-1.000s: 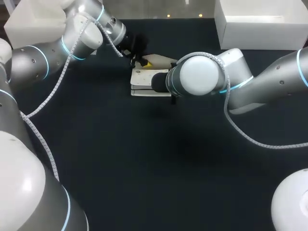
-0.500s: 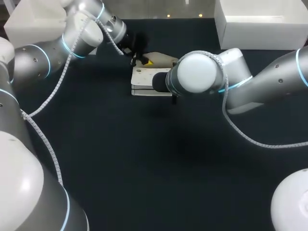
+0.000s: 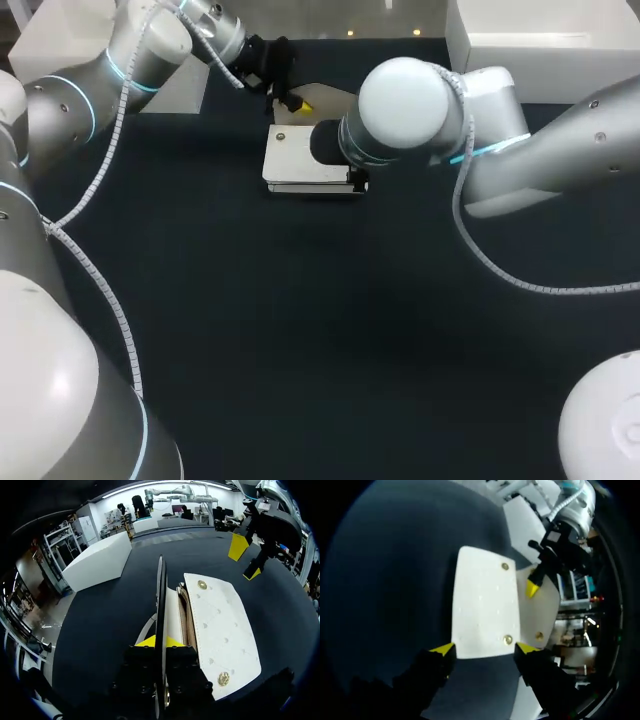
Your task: Pick up the bag, open it, inspect its contents, close it, and place it on the opposite side
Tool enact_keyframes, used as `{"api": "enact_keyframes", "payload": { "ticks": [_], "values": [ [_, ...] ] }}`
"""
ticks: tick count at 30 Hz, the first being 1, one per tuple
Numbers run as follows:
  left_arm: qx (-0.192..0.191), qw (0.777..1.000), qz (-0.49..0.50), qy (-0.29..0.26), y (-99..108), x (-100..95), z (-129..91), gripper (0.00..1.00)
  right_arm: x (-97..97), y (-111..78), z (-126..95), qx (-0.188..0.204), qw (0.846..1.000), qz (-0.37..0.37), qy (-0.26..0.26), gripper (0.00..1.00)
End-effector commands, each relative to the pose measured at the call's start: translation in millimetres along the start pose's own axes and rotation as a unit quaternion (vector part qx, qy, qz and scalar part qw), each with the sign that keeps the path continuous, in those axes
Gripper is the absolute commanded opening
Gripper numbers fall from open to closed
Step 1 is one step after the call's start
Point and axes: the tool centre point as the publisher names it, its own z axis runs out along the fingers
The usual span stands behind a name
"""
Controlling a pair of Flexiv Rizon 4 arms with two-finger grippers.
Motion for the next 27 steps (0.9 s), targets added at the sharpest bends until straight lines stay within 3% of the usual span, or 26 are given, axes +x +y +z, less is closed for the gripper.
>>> {"api": "enact_keyframes", "payload": {
  "ticks": [1, 12, 27],
  "values": [
    [0.008, 0.999, -0.001, 0.033, -8, -4.5, -15, 0.0, -11.8, -0.6, -11, 0.005, 1.0, -0.002, 0.012, 0.0],
    [-0.019, 0.999, -0.008, 0.033, -23, 2.0, -30, 0.0, -38.9, 8.6, -10, 0.021, 0.999, 0.01, 0.05, 0.0],
    [-0.022, 0.999, -0.016, 0.03, -30, 8.3, -38, 0.0, -57.9, 12.1, -8, 0.032, 0.999, 0.02, -0.001, 0.0]
  ]
}}
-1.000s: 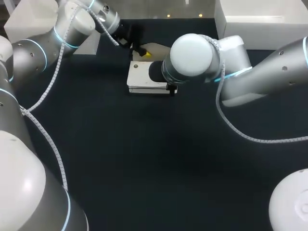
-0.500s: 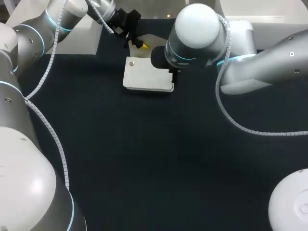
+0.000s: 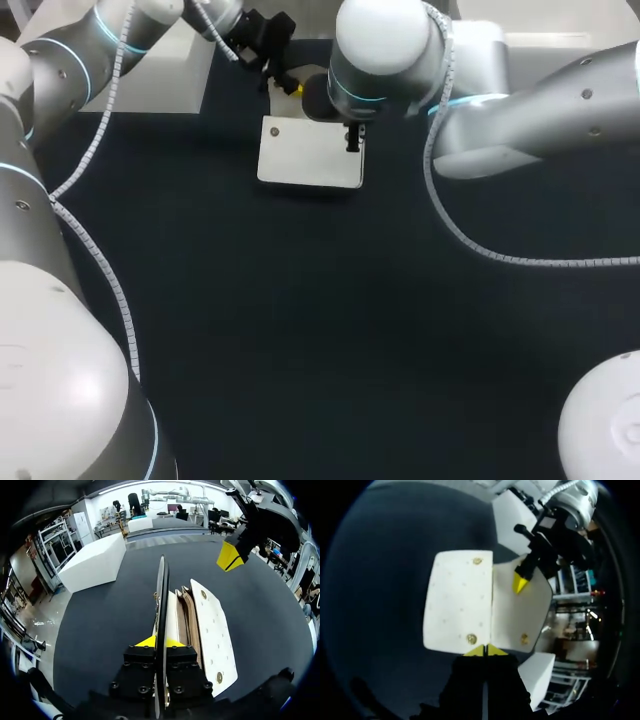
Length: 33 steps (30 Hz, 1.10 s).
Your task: Pick up the bag, open it, inspect its contents, close it, and place it on the opposite side
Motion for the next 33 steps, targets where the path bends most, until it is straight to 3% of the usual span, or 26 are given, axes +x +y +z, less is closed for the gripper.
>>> {"api": "enact_keyframes", "payload": {
  "ticks": [1, 16, 24, 33],
  "values": [
    [-0.009, 1.0, -0.004, -0.01, -9, 7.4, -10, 0.0, -2.2, 3.1, 5, 0.001, 1.0, 0.005, -0.013, 0.0],
    [-0.009, 1.0, -0.015, -0.012, -22, 22.3, -24, 0.0, -26.8, 8.5, 51, -0.001, 1.0, 0.015, 0.004, 0.0],
    [-0.01, 1.0, -0.017, -0.012, -22, 26.9, -23, 0.0, -34.2, 13.0, 60, -0.002, 1.0, 0.012, 0.004, 0.0],
    [0.0, 0.999, -0.035, -0.016, -20, 23.6, -20, 0.0, -16.6, 14.0, 64, -0.008, 1.0, 0.009, 0.019, 0.0]
  ]
}}
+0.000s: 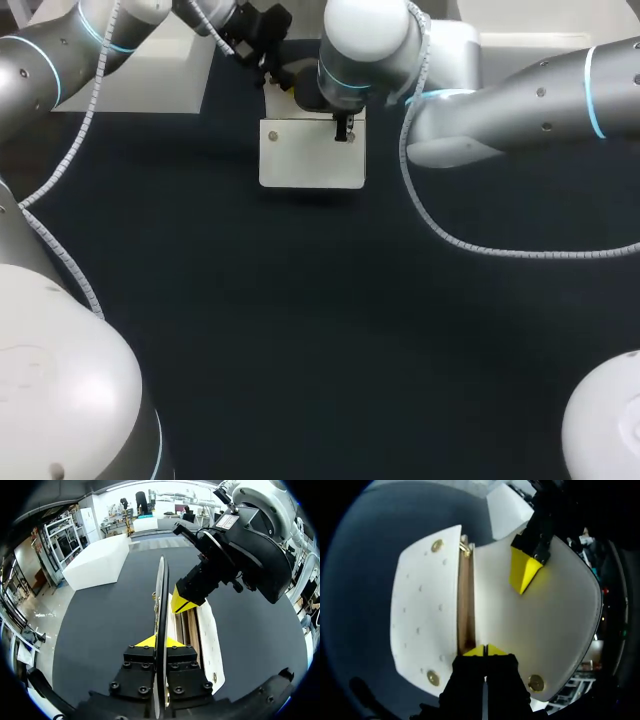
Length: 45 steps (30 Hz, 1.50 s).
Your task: Pick up the bag, open it, inspect its contents, close it, and place it on the opposite side
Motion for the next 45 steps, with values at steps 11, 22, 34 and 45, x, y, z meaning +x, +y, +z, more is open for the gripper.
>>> {"api": "enact_keyframes", "payload": {
  "ticks": [11, 22, 34, 45],
  "values": [
    [0.016, 1.0, -0.018, -0.012, 1, -5.7, 2, 0.0, 33.9, 1.1, 4, -0.012, 1.0, -0.001, 0.021, 0.0],
    [0.028, 0.999, -0.025, -0.025, 1, -5.9, -2, 0.0, 45.3, 3.6, 1, -0.019, 0.999, -0.003, 0.027, 0.0],
    [0.064, 0.998, -0.002, -0.022, -9, 2.9, -8, 0.0, 41.9, 8.1, 12, -0.016, 0.999, -0.01, 0.051, 0.0],
    [0.081, 0.996, 0.014, -0.015, -17, 9.0, -13, 0.0, 36.0, 8.0, 28, -0.004, 0.997, -0.013, 0.077, 0.0]
  ]
}}
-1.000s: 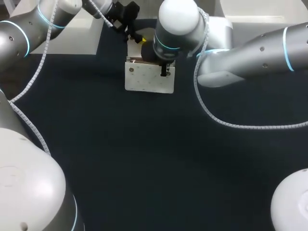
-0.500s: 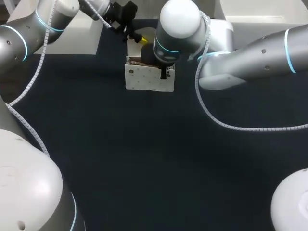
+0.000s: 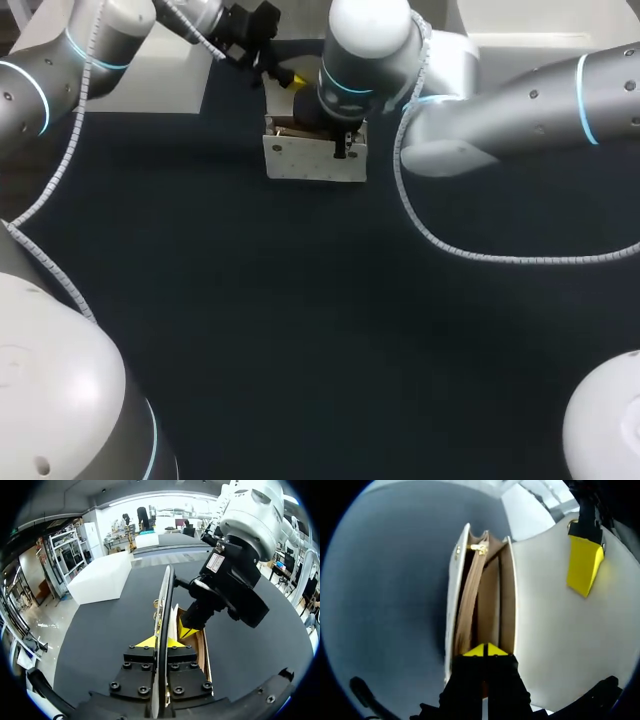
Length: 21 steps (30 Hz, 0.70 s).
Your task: Pick up the bag, open it, inspect its contents, close it, and place it on the opposite side
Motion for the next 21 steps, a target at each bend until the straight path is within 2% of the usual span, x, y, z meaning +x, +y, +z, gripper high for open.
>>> {"api": "enact_keyframes", "payload": {
  "ticks": [1, 8, 10, 11, 12, 21],
  "values": [
    [0.007, 1.0, 0.0, 0.002, 0, 2.0, -1, 0.0, -1.6, 4.6, 10, 0.007, 1.0, -0.001, 0.022, 0.0],
    [0.019, 1.0, -0.003, 0.017, 4, 1.5, 2, 0.0, 6.1, 1.2, 20, 0.013, 0.999, 0.003, 0.037, 0.02],
    [0.021, 1.0, -0.004, 0.02, 5, 1.3, 3, 0.0, 7.0, 0.1, 20, 0.013, 0.999, 0.004, 0.037, 0.49],
    [0.021, 1.0, -0.004, 0.021, 5, 1.2, 3, 0.0, 7.2, -0.1, 20, 0.013, 0.999, 0.005, 0.037, 0.96],
    [0.023, 0.999, -0.004, 0.022, 5, 1.2, 3, 0.0, 7.3, -0.4, 20, 0.013, 0.999, 0.005, 0.037, 1.0],
    [0.026, 0.999, -0.002, 0.025, 5, 2.0, 2, 0.0, 10.4, -0.8, 21, 0.015, 0.999, 0.006, 0.039, 1.0]
  ]
}}
